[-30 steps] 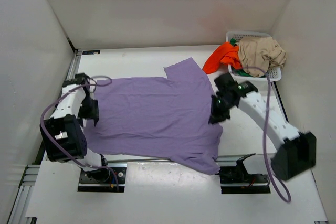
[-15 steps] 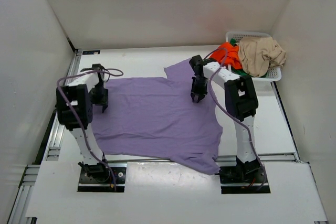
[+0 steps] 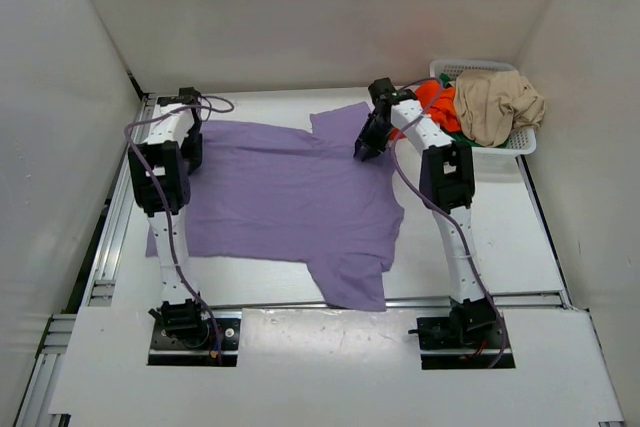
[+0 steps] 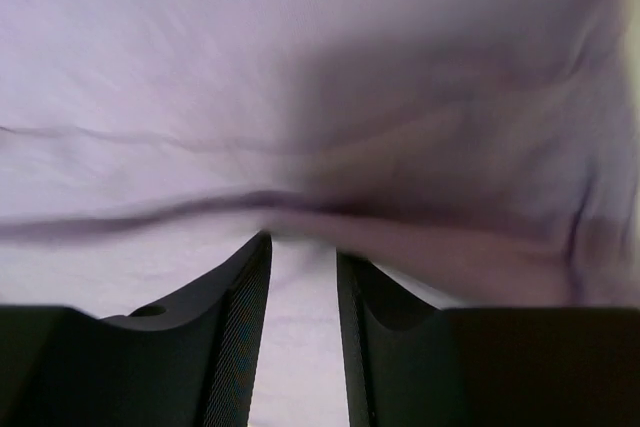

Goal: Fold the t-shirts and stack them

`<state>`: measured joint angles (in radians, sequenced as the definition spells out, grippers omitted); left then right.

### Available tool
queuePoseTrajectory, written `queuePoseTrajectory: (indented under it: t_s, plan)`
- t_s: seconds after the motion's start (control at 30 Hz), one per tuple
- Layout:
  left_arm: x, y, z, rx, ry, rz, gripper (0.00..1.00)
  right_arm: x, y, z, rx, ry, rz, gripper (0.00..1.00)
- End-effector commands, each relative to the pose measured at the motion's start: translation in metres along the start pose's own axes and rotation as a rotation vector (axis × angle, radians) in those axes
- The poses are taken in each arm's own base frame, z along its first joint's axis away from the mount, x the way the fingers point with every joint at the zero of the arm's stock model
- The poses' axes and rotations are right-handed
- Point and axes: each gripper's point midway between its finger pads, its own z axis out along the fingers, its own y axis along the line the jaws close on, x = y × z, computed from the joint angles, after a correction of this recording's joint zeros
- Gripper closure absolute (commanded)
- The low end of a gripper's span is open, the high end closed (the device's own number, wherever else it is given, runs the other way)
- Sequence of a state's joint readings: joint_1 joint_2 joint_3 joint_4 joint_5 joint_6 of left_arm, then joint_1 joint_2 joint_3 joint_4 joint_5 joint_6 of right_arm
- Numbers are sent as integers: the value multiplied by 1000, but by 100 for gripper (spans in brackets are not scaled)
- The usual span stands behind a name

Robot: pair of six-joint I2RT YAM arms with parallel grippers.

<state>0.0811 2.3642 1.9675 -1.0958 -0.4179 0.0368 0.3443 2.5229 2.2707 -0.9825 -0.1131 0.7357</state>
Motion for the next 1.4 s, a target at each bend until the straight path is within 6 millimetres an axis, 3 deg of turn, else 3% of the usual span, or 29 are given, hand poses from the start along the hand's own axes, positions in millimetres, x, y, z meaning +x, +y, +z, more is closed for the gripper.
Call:
queuePoseTrajectory:
  t_s: [0.0, 0.07, 0.1, 0.13, 0.17, 0.2, 0.23, 0.27, 0.3, 0.33, 0.37, 0.4, 0.43, 0.5, 0.53, 0.57, 0.6, 0.63, 0.67, 0.7, 0.73, 0.8, 0.83, 0.87, 1.0, 1.07, 1.1, 1.27, 1.37]
  plan:
    - [-66, -19, 27, 50, -181, -114, 38, -60, 19, 13, -136, -175, 64, 63]
    - [-73, -22, 22, 79, -202, -119, 35, -77, 22, 9, -184, -215, 55, 60]
    - [-77, -23, 10, 89, -227, -118, 33, -80, 31, -1, -220, -228, 32, 56]
    - [-70, -23, 9, 90, -214, -113, 31, -82, 38, -5, -251, -233, 0, 54]
    - [-69, -22, 2, 100, -220, -114, 29, -87, 51, -24, -302, -265, -40, 52]
    - [-71, -16, -18, 115, -255, -125, 25, -86, 55, -33, -330, -274, -103, 47]
    - [-67, -13, -23, 115, -261, -128, 23, -84, 67, -58, -384, -295, -145, 44]
    - [-67, -11, -36, 131, -283, -133, 21, -82, 66, -63, -383, -303, -168, 41]
    - [-70, 0, -65, 139, -341, -152, 18, -76, 73, -74, -393, -324, -231, 38]
    - [-63, 8, -72, 136, -344, -162, 6, -70, 85, -105, -424, -363, -274, 33]
    - [-60, 11, -85, 150, -365, -167, 0, -66, 78, -109, -398, -372, -283, 31]
    - [-55, 23, -115, 158, -414, -182, 0, -58, 79, -118, -389, -386, -318, 28]
    - [-40, 27, -115, 156, -391, -183, 0, -49, 82, -152, -401, -429, -342, 24]
    - [-16, 43, -136, 158, -393, -202, 0, -16, 74, -170, -370, -432, -405, 22]
    - [7, 45, -122, 162, -331, -205, 0, -10, 65, -173, -330, -444, -413, 20]
    - [20, 48, -117, 159, -307, -212, 0, 4, 54, -173, -296, -422, -421, 18]
    - [34, 57, -120, 146, -304, -228, 0, 17, 48, -187, -289, -427, -446, 18]
    - [66, 57, -96, 142, -211, -237, 0, 40, 31, -171, -248, -359, -458, 18]
    - [80, 60, -86, 138, -181, -251, 0, 56, 17, -165, -210, -312, -457, 18]
    - [93, 62, -82, 149, -167, -268, 0, 71, 12, -173, -213, -305, -469, 18]
    - [118, 64, -62, 157, -106, -299, 2, 91, -13, -154, -173, -234, -460, 18]
    - [136, 65, -47, 193, -78, -347, 2, 121, -25, -157, -177, -212, -468, 18]
    - [148, 61, -40, 210, -57, -357, 3, 145, -44, -140, -150, -147, -465, 18]
    - [150, 60, -36, 223, -54, -369, 3, 153, -44, -146, -180, -162, -479, 18]
    - [152, 65, -26, 265, -71, -429, 4, 197, -63, -134, -192, -99, -475, 18]
    - [156, 55, -20, 312, -55, -433, 4, 211, -67, -130, -194, -97, -497, 18]
    - [155, 48, -18, 368, -50, -441, 5, 222, -79, -117, -168, -62, -491, 18]
    - [159, 42, 4, 391, -5, -456, 8, 245, -107, -97, -129, -18, -455, 18]
    - [161, 42, 17, 402, 19, -476, 11, 256, -108, -94, -161, -4, -476, 18]
